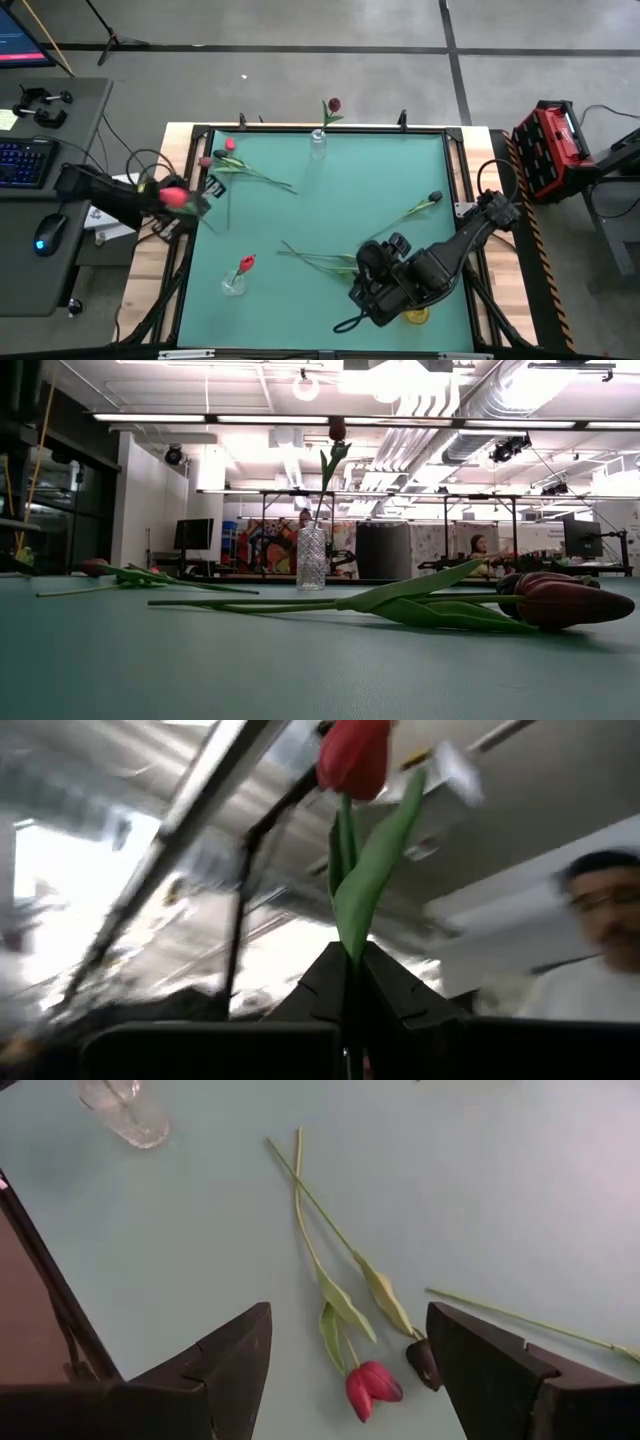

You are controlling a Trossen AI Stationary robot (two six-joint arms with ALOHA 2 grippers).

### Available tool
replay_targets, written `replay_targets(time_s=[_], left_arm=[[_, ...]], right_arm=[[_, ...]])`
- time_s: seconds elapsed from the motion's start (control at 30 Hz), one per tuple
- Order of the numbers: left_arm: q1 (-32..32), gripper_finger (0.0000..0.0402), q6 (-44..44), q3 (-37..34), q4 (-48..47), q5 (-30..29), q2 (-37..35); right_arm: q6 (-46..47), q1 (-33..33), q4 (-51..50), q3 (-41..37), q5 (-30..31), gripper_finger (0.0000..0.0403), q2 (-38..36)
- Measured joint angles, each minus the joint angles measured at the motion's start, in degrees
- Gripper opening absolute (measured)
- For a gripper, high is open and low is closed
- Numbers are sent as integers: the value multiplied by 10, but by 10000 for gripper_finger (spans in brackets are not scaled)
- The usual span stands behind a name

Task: Sort flowers into vase by color
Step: Put the bottom pink flower into the bottom transparent vase

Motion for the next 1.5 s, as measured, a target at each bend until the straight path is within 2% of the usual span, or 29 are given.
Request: replay_targets(time_s=[0.13, 0.23, 0.37, 0.57, 0.9, 1.03, 1.27, 1.33, 1.4, 1.5], left_arm=[[-60, 0, -14, -4, -10, 39, -2], [-102, 0, -7, -4, -24, 40, 13], [-155, 0, 50, -4, -7, 14, 44], [-223, 0, 128, 15, 1, -62, 118], [-280, 0, 153, 48, 1, -91, 235], [-293, 0, 179, 89, 2, -90, 251], [-306, 0, 196, 155, 1, -103, 324], [-294, 0, 200, 185, 2, -66, 329], [-266, 0, 181, 221, 2, 15, 333], [-189, 0, 104, 283, -4, 135, 332]], right_arm=[[-4, -7, -1, 0, 2, 254, 0], [-13, -14, -2, 0, 2, 254, 0], [-15, -22, -2, 0, 2, 254, 0], [-15, -26, -2, 0, 2, 254, 0], [-15, -27, -2, 0, -1, 254, 0], [-15, -28, -2, 0, -2, 254, 0], [-15, -28, -2, 0, -2, 254, 0], [-15, -28, -2, 0, -1, 254, 0], [-15, -28, -1, 0, 0, 254, 0], [-15, -28, 0, 0, 0, 254, 0]])
